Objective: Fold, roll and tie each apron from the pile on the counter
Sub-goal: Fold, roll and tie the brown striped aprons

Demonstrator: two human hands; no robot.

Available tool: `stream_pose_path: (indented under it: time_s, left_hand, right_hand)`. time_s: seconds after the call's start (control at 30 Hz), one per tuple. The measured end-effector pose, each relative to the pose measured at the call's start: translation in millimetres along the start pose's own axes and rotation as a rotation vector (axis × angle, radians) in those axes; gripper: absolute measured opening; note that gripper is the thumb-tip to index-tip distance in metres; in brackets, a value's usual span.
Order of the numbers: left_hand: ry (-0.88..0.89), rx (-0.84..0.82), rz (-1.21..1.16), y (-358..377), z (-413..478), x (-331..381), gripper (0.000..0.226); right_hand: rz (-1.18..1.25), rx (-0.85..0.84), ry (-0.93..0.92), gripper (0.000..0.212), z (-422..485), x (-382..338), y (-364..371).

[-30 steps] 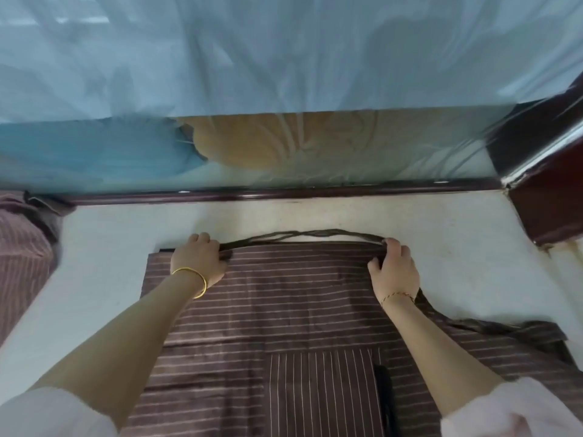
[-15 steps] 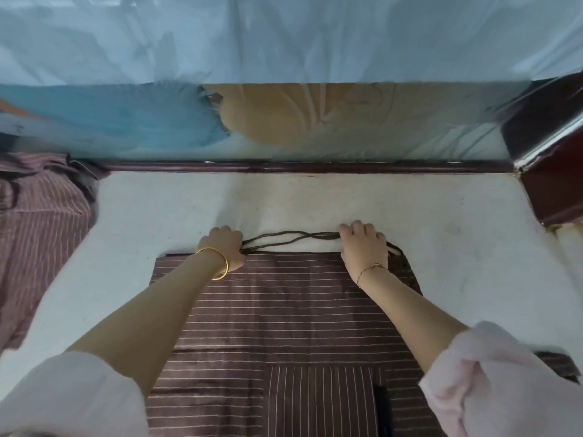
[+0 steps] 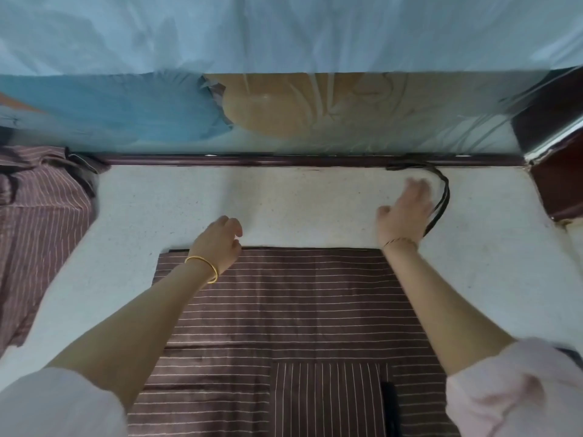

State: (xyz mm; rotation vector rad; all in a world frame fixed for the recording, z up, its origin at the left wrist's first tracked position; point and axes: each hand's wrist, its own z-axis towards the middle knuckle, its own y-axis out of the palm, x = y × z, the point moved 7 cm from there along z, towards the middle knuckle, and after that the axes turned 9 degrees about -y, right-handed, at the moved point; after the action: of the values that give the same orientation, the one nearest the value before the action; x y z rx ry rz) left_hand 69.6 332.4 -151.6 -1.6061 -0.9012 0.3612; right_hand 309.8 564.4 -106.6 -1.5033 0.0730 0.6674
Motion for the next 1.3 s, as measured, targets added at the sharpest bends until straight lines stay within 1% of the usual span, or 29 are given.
stream_pose_path:
  time_s: [0.07,0.1,0.13,0.2,0.27,0.4,0.53,0.6,0.67,0.8,0.9,1.0,1.17,1.3]
  left_hand:
    - [0.03,-0.037,0.041,10,-8,8,0.021]
    - [0.044,-0.037,0.075,14,-10,10,0.024]
    - [0.057,-0.027,0.119,16,-14,11,0.027]
    - [0.083,0.007,0.234,18,-16,12,0.027]
    - [0.085,0.022,0.318,18,-18,9,0.023]
    - [0.074,0.012,0.37,17,-15,4,0.026]
    - [0.064,-0.065,0.306,17,-8,1,0.022]
    - [0.121,-0.107,0.284,17,-6,5,0.015]
    - [0.185,-0.136,0.27,17,-6,8,0.008]
    - [0.245,-0.122,0.294,14,-6,8,0.008]
    - [0.261,-0.099,0.318,13,-8,9,0.01]
    - [0.269,-0.098,0.328,14,-9,11,0.014]
    - [0.263,-0.136,0.331,16,-9,9,0.013]
    - [0.299,-0.09,0.373,16,-10,13,0.013]
  right_hand:
    - [-0.033,-0.209,-0.324,0.036,-40,-34,31]
    - [-0.085,-0.306,-0.447,0.029,-60,-46,46]
    - [-0.144,-0.368,-0.539,0.026,-77,-55,58]
    - [-0.243,-0.423,-0.609,0.026,-94,-62,73]
    - [-0.333,-0.452,-0.624,0.027,-99,-64,81]
    - [-0.427,-0.459,-0.649,0.024,-94,-70,80]
    - [-0.417,-0.536,-0.627,0.022,-87,-71,80]
    - [-0.387,-0.58,-0.649,0.019,-84,-73,82]
    - [-0.344,-0.649,-0.652,0.02,-82,-74,84]
    - [-0.32,-0.74,-0.656,0.012,-79,-74,87]
    - [-0.336,-0.729,-0.694,0.017,-76,-75,85]
    - [-0.388,-0.705,-0.739,0.017,-75,-75,82]
    - [-0.403,-0.776,-0.681,0.015,-74,-68,83]
    - [-0.444,-0.775,-0.678,0.013,-72,-68,84]
